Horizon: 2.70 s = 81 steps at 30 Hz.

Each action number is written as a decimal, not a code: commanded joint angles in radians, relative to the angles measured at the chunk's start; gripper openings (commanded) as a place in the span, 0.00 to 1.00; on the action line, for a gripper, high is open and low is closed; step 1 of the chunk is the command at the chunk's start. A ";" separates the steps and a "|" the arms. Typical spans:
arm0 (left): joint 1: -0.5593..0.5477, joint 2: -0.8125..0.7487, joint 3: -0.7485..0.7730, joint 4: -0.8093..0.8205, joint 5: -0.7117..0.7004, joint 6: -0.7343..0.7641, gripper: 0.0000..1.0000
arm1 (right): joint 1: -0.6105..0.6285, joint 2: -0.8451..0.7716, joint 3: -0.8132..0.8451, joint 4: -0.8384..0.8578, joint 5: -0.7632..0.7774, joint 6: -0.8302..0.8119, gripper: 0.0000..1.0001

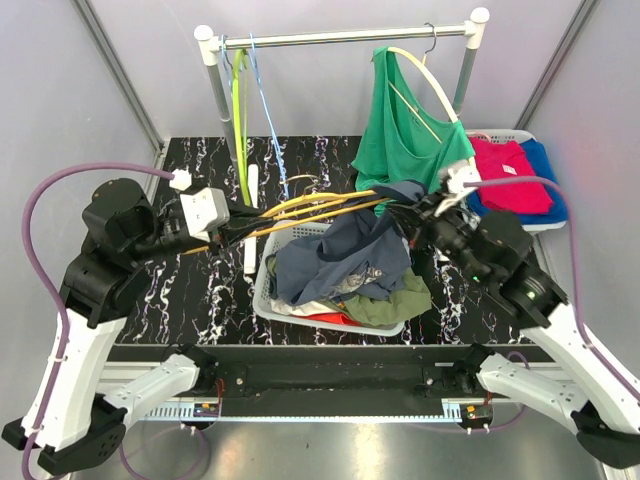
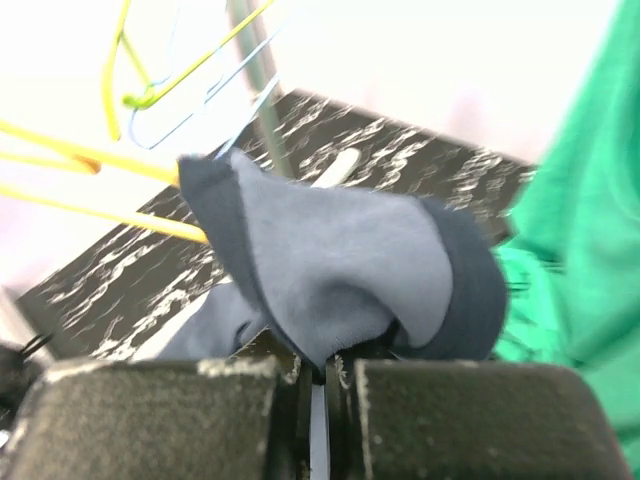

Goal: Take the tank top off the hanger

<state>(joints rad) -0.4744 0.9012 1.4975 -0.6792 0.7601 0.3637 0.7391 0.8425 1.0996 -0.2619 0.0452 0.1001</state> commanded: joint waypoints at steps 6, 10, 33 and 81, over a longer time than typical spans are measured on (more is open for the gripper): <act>-0.001 -0.044 0.004 -0.005 0.034 0.044 0.02 | 0.002 -0.068 0.046 -0.129 0.289 -0.096 0.00; -0.003 -0.061 0.032 -0.080 0.042 0.093 0.00 | 0.003 -0.048 0.062 -0.200 0.327 -0.096 0.00; -0.001 -0.162 0.047 0.079 -0.251 -0.143 0.00 | 0.009 0.043 -0.320 0.035 -0.369 0.196 0.00; -0.001 -0.130 -0.025 0.110 -0.248 -0.163 0.02 | 0.025 -0.053 0.069 -0.456 -0.524 0.119 1.00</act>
<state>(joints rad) -0.4759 0.7700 1.4712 -0.6125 0.5373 0.1879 0.7650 0.7769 1.1244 -0.5549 -0.4149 0.2729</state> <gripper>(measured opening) 0.074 0.994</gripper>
